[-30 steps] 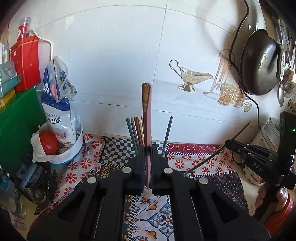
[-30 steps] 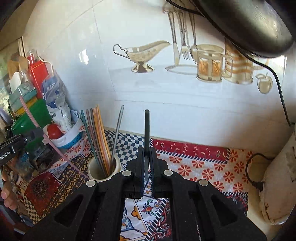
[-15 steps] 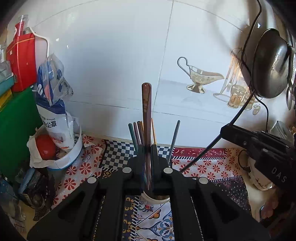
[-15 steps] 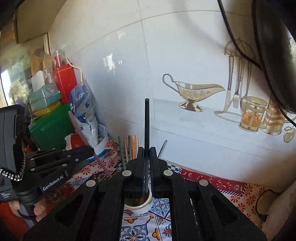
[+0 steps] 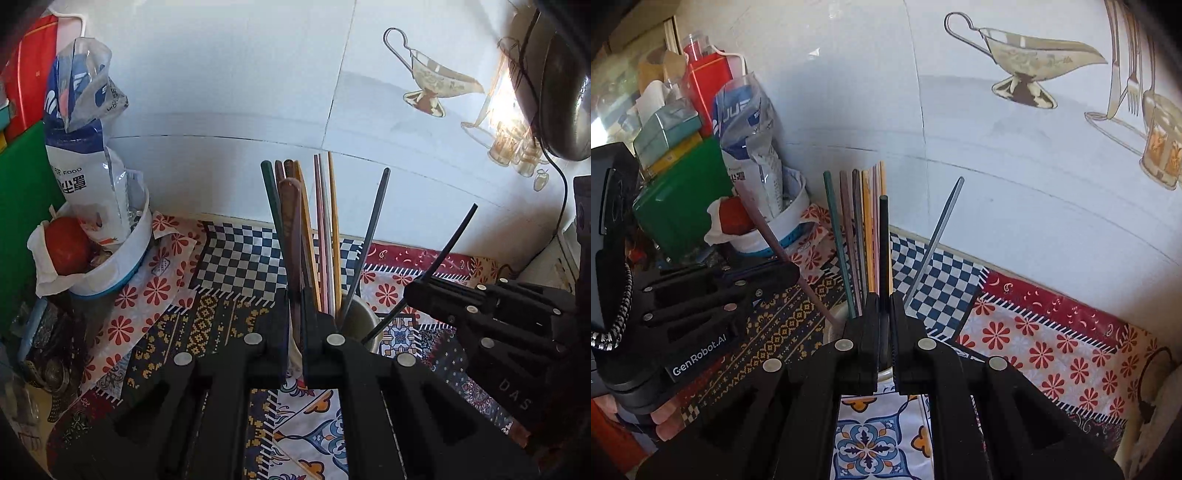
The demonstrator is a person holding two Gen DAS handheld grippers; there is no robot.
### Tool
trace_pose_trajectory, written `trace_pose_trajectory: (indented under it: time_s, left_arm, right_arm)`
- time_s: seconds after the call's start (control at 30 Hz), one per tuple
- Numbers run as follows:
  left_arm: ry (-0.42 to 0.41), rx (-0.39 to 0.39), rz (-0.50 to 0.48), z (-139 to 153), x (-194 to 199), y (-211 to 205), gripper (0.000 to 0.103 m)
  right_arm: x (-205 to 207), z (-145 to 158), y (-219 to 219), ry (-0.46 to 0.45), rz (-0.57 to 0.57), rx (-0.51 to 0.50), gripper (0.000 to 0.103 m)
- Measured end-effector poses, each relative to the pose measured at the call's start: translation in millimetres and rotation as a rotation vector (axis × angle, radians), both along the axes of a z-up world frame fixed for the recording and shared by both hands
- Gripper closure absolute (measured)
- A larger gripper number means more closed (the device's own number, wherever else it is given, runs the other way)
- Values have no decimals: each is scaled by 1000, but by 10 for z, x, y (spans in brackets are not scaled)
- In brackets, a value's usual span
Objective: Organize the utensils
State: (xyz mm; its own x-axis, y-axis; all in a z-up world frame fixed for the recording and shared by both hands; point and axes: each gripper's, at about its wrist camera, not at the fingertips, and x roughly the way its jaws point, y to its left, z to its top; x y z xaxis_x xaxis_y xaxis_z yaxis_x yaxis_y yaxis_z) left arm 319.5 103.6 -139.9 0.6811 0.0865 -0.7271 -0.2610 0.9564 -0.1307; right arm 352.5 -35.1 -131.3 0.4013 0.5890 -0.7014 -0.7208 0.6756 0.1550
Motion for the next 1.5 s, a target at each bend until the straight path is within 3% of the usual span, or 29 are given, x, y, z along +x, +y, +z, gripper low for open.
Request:
trace_pose_trajectory:
  time_s: [0.2,0.47,0.73,0.9,1.1,1.2,1.27,1.4,1.47,1.5]
  left_arm:
    - [-17,7,-10,87,-68,-40,99]
    - [-67,75,-17,390,-327,-125,79]
    - [-219,146,-11,1036,-874,-278,72]
    - [-374,160,-10,1517,-1378,-381,65]
    - [-533,204,-7,1906,-1977,-556,60]
    - [-578,264,-3,1981,-2199,-688,55]
    - [-599,289,6,2016,-2336,-773,44]
    - [-619,317,32,2007,-2501,-869,27]
    - [-623,316,34,1988,-2565,-893,10]
    - [-626,317,39,1986,-2608,-920,8]
  right_arm:
    - [7,-30,-60,47,-13,-17,98]
    - [-181,174,-218,17,-32,3,81]
    - [-693,803,-603,-148,-86,118,79]
    - [-1245,1353,-922,-320,-125,235,79]
    - [-1853,1790,-1206,-469,-174,367,76]
    - [-2078,1884,-1291,-516,-204,396,66]
    - [-2162,1905,-1313,-538,-228,399,59]
    - [-2276,1888,-1377,-550,-272,388,34]
    - [-2361,1881,-1433,-571,-307,374,24]
    - [-2404,1887,-1456,-586,-326,365,18]
